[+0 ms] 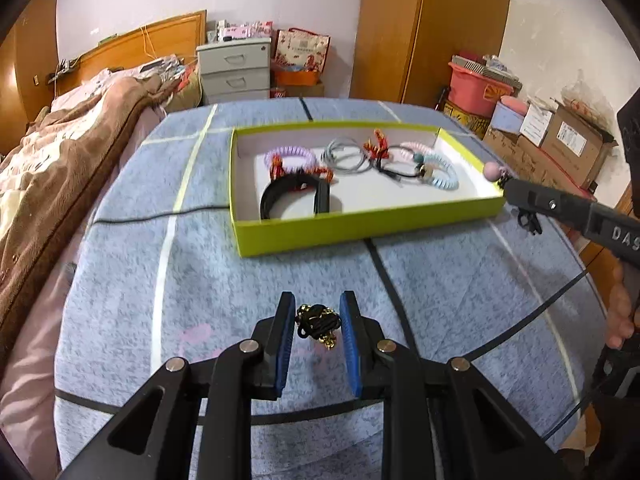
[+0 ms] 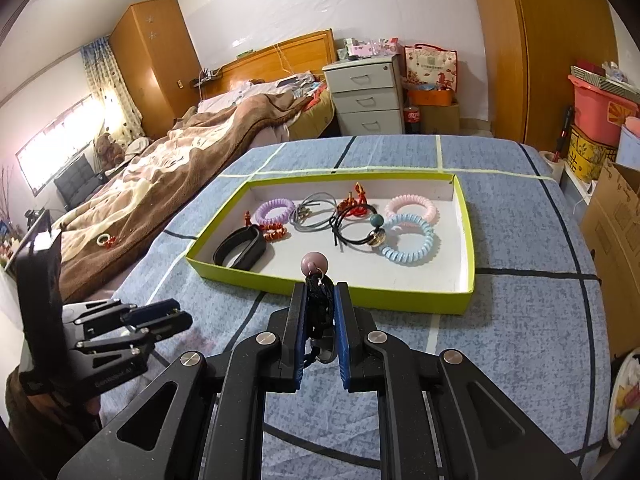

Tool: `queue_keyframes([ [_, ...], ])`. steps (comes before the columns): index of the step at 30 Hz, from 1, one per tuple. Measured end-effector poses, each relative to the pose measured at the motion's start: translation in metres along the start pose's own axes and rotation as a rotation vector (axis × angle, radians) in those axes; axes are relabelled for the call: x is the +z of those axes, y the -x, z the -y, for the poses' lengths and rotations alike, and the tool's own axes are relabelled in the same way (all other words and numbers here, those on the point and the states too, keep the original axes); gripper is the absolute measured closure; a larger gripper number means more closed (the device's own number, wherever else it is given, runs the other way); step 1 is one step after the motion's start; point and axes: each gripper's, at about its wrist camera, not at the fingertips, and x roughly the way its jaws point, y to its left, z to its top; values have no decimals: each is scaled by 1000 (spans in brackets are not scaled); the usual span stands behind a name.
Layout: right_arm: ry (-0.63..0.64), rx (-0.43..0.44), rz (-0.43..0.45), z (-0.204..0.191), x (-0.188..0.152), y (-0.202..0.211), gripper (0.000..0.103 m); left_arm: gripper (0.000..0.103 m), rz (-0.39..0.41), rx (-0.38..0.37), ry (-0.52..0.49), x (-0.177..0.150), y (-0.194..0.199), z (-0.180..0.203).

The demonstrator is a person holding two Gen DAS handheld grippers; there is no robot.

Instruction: Organize jewelry

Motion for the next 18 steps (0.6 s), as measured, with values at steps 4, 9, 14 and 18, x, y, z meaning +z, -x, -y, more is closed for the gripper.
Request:
queue_keyframes([
  [4,-11,-15,7,7,8,3,89,79,28,-20,-9,19,4,3],
  [9,-5,-31,-8,15,19,-5,89,79,65,-72,-9,53,3,6],
  [14,16,-37,-54,23,29,-21,89,79,70,-97,-24,80,-14,12],
  [18,34,-24,-92,29,31,-32,89,79,30,-129,2,90,-36,14],
])
